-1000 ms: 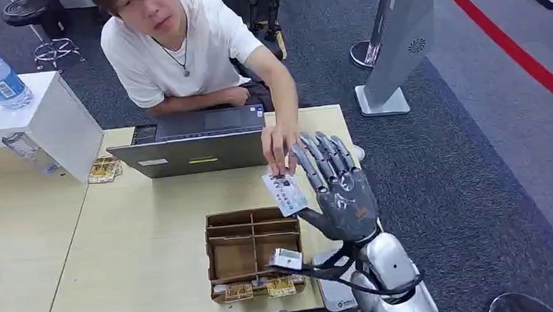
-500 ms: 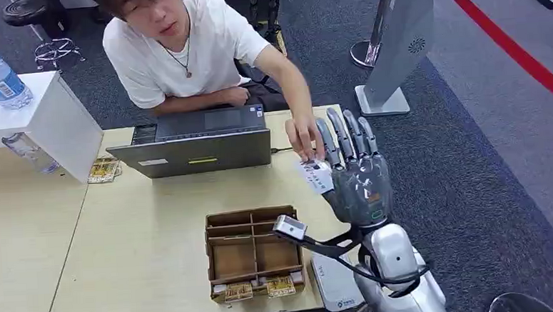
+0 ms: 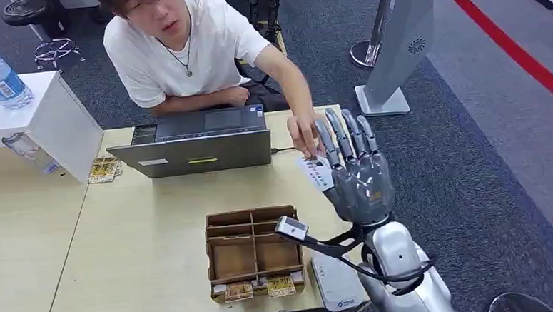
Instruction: Pass the card to the sensor for recognition and then transmit it.
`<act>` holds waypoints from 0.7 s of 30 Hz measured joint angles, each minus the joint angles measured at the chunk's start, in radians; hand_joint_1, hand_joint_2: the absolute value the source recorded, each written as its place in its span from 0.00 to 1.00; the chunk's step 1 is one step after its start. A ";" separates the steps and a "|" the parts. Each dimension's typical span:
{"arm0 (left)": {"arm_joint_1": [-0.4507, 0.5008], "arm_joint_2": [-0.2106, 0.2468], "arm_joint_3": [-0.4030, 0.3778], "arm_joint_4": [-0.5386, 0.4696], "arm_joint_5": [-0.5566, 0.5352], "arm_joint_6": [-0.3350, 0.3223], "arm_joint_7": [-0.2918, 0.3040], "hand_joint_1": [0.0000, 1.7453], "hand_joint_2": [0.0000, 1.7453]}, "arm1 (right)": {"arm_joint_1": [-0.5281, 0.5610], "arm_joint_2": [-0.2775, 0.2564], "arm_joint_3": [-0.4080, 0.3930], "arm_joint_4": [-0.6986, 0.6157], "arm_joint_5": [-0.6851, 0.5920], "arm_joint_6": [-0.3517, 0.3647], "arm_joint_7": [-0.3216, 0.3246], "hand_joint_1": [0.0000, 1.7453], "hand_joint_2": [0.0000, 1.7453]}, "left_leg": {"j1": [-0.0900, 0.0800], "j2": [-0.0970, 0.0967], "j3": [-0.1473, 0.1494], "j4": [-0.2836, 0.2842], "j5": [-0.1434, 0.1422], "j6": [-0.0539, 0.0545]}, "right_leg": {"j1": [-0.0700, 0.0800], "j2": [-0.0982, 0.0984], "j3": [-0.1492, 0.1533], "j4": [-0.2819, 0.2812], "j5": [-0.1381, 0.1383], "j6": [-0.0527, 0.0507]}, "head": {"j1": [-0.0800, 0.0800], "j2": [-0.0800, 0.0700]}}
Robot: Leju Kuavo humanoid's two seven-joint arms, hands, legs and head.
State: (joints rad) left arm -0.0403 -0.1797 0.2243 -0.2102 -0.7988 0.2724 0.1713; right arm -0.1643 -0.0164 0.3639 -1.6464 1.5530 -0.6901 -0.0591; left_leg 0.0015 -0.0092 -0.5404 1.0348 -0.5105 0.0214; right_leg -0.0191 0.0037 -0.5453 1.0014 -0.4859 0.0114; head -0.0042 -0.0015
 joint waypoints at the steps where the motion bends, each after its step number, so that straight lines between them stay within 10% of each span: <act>1: 0.000 0.000 0.000 0.000 0.000 0.000 -0.002 0.00 0.00 | 0.000 -0.003 0.000 0.000 0.000 0.000 0.003 0.00 1.00 | 0.000 0.000 0.000 0.000 0.000 0.000 | 0.000 0.000 0.000 0.000 0.000 0.000 | 0.000 0.000; 3: 0.000 -0.001 0.001 0.000 0.000 0.000 -0.002 0.00 0.00 | 0.000 -0.007 0.000 -0.001 0.000 0.000 0.003 0.00 1.00 | 0.000 0.000 0.000 0.000 0.000 0.000 | 0.000 0.000 0.000 0.000 0.000 0.000 | 0.000 0.000; 4: 0.000 -0.002 0.002 0.000 0.000 0.000 -0.002 0.00 0.00 | 0.001 -0.008 0.000 -0.002 0.000 0.000 0.003 0.23 1.00 | 0.000 0.000 0.000 0.000 0.000 0.000 | 0.000 0.000 0.000 0.000 0.000 0.000 | 0.000 0.000; 5: 0.000 -0.003 0.002 0.000 0.000 0.000 -0.002 0.00 0.00 | 0.002 -0.010 0.000 -0.004 0.000 0.000 0.004 0.93 1.00 | 0.000 0.000 0.000 0.000 0.000 0.000 | 0.000 0.000 0.000 0.000 0.000 0.000 | 0.000 0.000; 21: 0.000 -0.006 0.010 0.000 -0.007 0.000 -0.002 0.00 0.00 | 0.028 -0.012 0.019 -0.040 0.000 0.000 0.018 1.00 1.00 | 0.000 0.000 0.000 0.000 0.000 0.000 | 0.000 0.000 0.000 0.000 0.000 0.000 | 0.000 0.000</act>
State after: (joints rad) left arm -0.0402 -0.1858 0.2342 -0.2102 -0.8057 0.2720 0.1698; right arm -0.1362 -0.0286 0.3830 -1.6869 1.5534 -0.6901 -0.0416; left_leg 0.0015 -0.0092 -0.5405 1.0347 -0.5105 0.0214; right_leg -0.0191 0.0037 -0.5453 1.0014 -0.4859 0.0114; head -0.0042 -0.0015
